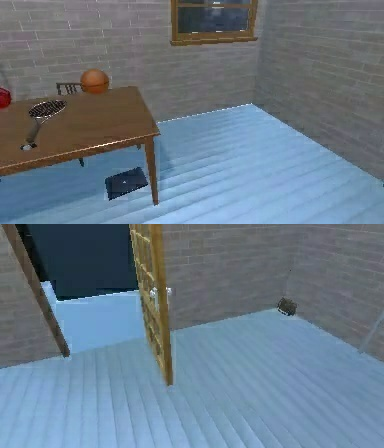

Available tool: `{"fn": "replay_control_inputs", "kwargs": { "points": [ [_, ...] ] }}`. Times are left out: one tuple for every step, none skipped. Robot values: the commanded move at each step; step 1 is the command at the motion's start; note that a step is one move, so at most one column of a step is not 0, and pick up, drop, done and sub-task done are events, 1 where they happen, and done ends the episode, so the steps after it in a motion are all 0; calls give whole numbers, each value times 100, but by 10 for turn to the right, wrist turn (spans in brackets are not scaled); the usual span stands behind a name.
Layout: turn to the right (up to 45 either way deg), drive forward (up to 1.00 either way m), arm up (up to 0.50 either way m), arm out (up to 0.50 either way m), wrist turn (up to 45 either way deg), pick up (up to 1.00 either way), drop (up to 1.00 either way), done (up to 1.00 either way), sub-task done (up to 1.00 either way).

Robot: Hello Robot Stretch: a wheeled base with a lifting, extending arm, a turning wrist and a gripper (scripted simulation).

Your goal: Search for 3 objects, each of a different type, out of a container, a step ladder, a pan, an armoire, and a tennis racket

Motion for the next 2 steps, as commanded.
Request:
{"fn": "replay_control_inputs", "kwargs": {
  "points": [
    [-450,0,0,0,0,0,0,0,0],
    [-360,0,0,0,0,0,0,0,0]
  ]
}}
